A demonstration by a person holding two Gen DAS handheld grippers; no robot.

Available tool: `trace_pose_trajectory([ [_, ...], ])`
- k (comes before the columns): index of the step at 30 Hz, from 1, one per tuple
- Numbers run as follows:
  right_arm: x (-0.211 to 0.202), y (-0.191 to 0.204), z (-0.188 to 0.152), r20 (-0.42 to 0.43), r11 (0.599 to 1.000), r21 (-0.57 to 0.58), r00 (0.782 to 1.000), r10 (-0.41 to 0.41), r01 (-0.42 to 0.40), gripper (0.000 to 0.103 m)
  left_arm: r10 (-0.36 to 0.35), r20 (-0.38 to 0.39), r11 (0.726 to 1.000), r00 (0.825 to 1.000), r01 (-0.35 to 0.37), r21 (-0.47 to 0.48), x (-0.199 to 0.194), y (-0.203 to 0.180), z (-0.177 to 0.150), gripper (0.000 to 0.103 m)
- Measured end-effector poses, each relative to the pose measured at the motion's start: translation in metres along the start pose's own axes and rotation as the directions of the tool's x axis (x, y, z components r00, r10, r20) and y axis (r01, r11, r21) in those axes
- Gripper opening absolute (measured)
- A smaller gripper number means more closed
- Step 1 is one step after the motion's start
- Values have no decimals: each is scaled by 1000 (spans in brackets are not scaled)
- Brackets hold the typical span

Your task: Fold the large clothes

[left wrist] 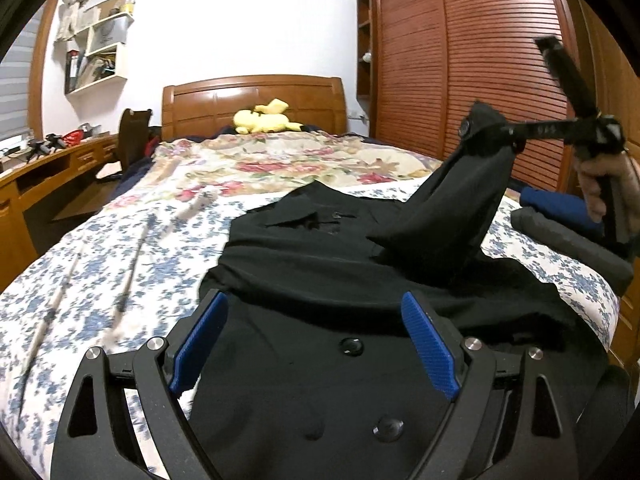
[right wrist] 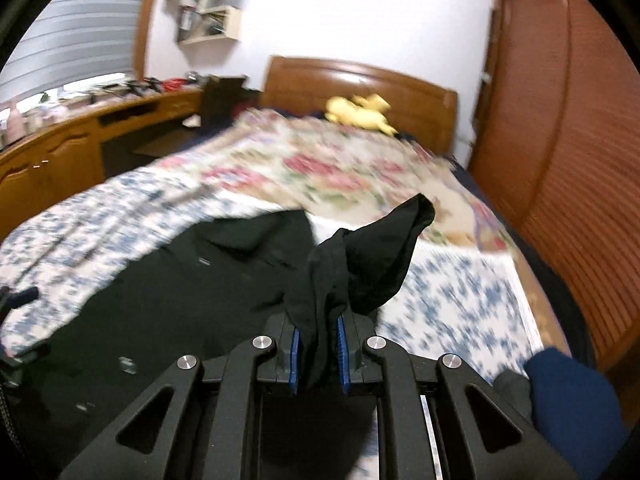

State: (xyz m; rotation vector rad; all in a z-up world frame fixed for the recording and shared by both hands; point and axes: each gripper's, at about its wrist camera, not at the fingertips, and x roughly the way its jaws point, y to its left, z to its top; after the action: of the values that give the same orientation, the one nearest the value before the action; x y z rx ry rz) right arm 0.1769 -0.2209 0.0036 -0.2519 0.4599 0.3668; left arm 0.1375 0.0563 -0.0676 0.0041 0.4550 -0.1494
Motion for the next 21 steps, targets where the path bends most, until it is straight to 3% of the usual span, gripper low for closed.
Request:
trace_pose_trajectory([
  [7,-25,45,2,10,993,-67,995,99,-98,15,50,4,999,999,-49,-8,-19,19,-11,89],
  [21,-18,64,0,-48,973,-116,980,194,-198,17,88,0,996,996,-88,-29,-29,46,-20,89],
])
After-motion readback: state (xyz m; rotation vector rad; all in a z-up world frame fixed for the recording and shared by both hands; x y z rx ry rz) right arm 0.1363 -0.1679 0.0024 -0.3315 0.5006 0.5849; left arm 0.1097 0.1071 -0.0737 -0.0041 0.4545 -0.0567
